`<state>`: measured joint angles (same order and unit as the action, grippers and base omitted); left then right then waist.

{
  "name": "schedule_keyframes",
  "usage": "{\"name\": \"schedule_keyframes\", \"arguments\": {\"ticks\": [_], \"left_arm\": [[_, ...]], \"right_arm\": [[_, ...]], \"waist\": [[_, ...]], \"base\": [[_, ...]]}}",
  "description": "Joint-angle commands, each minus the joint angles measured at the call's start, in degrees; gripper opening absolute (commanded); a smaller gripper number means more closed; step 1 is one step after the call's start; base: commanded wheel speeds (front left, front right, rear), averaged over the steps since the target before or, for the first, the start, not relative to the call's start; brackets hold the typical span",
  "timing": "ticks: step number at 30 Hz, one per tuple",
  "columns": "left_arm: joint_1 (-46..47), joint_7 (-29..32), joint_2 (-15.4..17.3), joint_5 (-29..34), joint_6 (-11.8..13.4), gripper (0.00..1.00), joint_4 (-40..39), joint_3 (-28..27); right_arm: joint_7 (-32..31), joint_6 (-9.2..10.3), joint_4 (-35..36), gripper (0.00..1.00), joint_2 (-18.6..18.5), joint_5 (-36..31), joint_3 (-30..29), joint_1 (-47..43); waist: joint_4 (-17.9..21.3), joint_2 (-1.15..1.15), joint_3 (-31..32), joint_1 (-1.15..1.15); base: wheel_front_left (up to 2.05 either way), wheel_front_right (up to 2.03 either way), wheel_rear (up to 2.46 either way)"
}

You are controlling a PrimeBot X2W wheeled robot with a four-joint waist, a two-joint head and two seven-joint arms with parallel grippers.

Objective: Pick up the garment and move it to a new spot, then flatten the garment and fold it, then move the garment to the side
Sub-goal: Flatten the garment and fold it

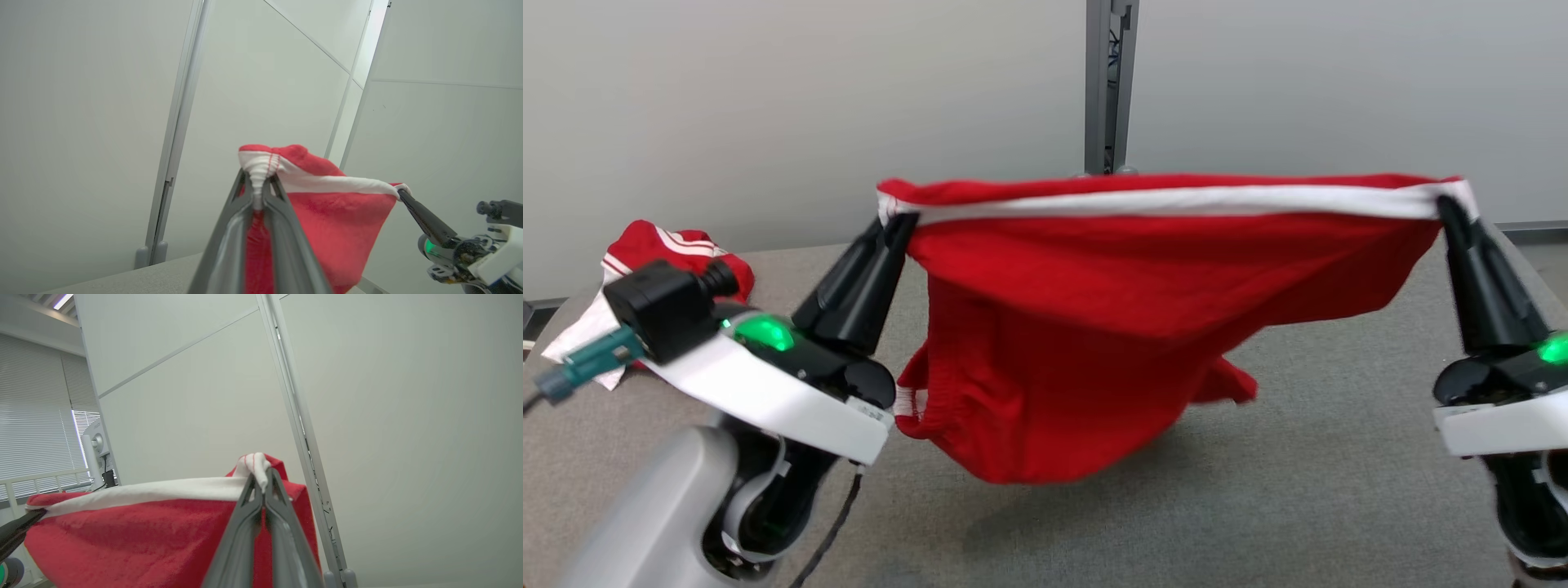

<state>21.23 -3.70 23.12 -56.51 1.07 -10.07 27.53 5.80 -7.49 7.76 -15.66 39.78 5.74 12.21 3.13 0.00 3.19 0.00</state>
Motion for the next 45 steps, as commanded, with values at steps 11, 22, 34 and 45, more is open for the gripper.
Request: {"name": "schedule_keyframes", "arguments": {"ticks": [11,22,34,45], "left_arm": [[8.94,11.90,4.29,0.17,3.95,0.00,-4.09,0.93],[30.42,17.67,1.30,4.45,2.83,0.00,17.85,2.59],[54.98,1.25,-4.17,13.86,-0.11,0.00,45.58,0.71],[48.30,-6.70,-6.21,12.19,-7.02,0.00,58.06,2.72]], "right_arm": [[-6.78,-0.03,7.87,0.00,2.60,0.45,-6.24,1.03],[-3.99,-0.02,-12.50,0.00,5.18,-3.63,-0.70,26.96],[9.44,-0.02,-38.56,0.00,11.78,-9.08,4.20,54.03],[9.53,-0.02,-36.98,0.00,12.55,-8.70,8.81,44.20]], "waist": [[1.00,0.00,-0.18,0.00],[3.36,0.00,-12.26,0.00],[8.04,0.00,-32.41,0.00],[7.81,0.00,-36.48,0.00]], "base": [[0.00,0.00,0.00],[0.00,0.00,0.00],[0.00,0.00,0.00],[0.00,0.00,0.00]]}}
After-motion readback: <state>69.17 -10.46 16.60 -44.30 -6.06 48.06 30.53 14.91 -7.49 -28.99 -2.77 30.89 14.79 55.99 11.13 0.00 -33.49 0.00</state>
